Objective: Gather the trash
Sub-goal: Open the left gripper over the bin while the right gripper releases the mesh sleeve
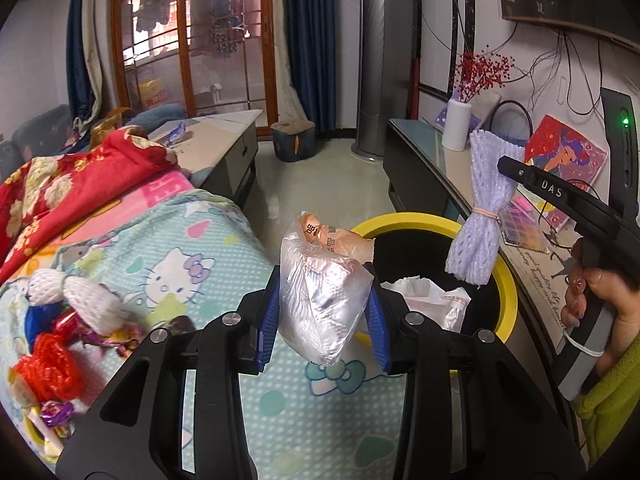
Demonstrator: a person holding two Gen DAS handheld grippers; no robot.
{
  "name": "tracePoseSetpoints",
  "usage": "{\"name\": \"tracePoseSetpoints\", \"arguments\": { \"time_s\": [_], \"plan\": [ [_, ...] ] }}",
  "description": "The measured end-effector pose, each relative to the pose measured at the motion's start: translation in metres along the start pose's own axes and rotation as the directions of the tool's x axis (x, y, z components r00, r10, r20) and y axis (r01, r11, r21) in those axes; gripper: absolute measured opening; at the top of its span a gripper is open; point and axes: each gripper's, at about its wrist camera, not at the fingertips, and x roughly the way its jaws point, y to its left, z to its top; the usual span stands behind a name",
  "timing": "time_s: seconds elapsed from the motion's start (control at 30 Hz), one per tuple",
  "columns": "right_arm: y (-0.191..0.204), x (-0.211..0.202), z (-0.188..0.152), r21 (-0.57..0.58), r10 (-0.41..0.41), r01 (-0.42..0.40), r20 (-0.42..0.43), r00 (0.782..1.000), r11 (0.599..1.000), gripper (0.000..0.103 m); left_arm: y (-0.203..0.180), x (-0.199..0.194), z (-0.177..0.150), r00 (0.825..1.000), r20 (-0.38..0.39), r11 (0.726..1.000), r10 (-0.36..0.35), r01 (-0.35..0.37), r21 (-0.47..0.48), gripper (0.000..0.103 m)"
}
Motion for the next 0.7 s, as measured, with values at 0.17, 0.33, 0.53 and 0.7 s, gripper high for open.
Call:
{"name": "tracePoseSetpoints", "arguments": {
  "time_s": [0.17, 0.33, 0.53, 0.7],
  "plan": [
    [-0.009, 0.010, -0.005, 0.031, 0.004, -0.003, -0.049, 0.999, 1.000, 0.034, -0.003, 0.009, 0.002, 0.998, -0.006, 0.998, -0.062, 0.062, -0.025, 0.068],
    [-0.013, 0.012, -0.009, 0.049, -0.014, 0.017, -0.064, 0.998, 0.999, 0.056, 0.003, 0.003, 0.002, 0.996, 0.015, 0.993, -0.090, 0.091, -0.073, 0.086],
    [0.002, 0.004, -0.010, 0.018, -0.014, 0.015, -0.054, 0.998, 1.000, 0.062, 0.022, -0.013, 0.004, 0.995, 0.066, 0.988, -0.080, 0.088, -0.128, 0.092],
    [0.024, -0.003, -0.007, -0.015, 0.027, -0.028, -0.053, 0.998, 0.999, 0.064, 0.038, -0.023, 0.003, 0.995, 0.087, 0.983, -0.057, 0.072, -0.169, 0.092]
  ]
}}
